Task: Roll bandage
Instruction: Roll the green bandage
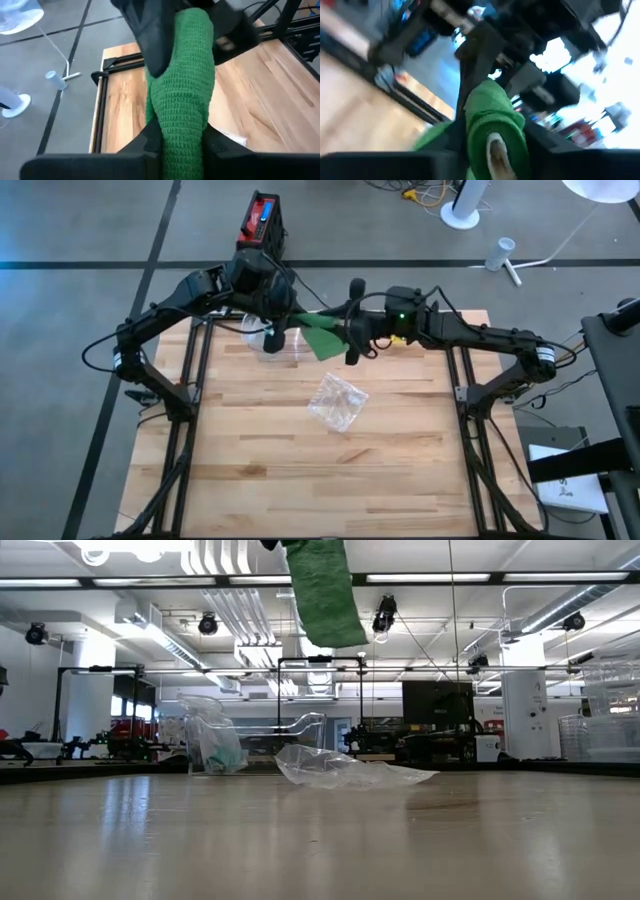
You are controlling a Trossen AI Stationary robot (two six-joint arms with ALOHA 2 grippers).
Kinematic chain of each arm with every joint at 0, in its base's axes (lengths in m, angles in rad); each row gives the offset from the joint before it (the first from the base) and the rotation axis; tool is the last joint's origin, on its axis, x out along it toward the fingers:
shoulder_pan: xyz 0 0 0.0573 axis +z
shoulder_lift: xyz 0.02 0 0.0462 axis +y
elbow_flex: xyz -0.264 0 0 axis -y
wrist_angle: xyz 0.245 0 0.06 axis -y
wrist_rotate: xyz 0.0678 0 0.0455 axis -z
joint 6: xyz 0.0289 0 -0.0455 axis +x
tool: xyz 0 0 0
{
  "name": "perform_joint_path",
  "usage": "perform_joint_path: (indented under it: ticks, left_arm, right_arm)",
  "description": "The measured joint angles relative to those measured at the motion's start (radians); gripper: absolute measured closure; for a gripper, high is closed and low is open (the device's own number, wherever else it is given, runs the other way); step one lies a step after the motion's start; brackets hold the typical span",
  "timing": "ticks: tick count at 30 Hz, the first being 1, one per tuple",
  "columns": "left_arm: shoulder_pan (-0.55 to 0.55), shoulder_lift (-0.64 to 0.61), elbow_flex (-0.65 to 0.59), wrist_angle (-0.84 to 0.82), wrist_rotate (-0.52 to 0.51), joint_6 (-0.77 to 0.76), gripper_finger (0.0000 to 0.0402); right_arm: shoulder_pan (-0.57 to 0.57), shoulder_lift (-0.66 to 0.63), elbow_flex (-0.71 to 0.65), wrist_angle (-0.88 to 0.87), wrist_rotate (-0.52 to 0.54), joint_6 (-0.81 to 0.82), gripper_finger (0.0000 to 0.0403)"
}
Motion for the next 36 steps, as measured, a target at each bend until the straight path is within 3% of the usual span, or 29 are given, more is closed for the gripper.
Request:
perform_joint_path:
  ticks: [5,9,16,20,27,31,36]
  left_arm:
    - [-0.013,-0.004,-0.002,-0.009,-0.188,0.051,0.0344]
    - [-0.046,-0.003,-0.002,0.004,-0.324,0.085,0.0345]
    - [-0.093,0.001,-0.002,0.027,-0.336,0.094,0.0348]
    - [-0.108,0.001,-0.002,0.039,-0.335,0.089,0.0346]
    - [-0.109,0.000,-0.006,0.045,-0.334,0.080,0.0342]
    - [-0.108,0.000,-0.006,0.059,-0.336,0.077,0.0337]
    - [-0.108,0.000,-0.006,0.058,-0.336,0.049,0.0327]
  right_arm:
    - [-0.010,-0.016,0.000,0.015,-0.018,0.341,0.0195]
    - [-0.044,-0.025,0.002,0.008,-0.029,0.523,0.0138]
    - [-0.117,-0.006,0.001,-0.014,-0.105,0.599,0.0116]
    - [-0.133,0.009,0.000,-0.031,-0.189,0.602,0.0130]
    - [-0.134,0.015,0.000,-0.025,-0.194,0.594,0.0177]
    - [-0.136,0.015,0.000,-0.025,-0.197,0.592,0.0239]
    - [-0.136,0.012,0.000,-0.028,-0.195,0.495,0.0358]
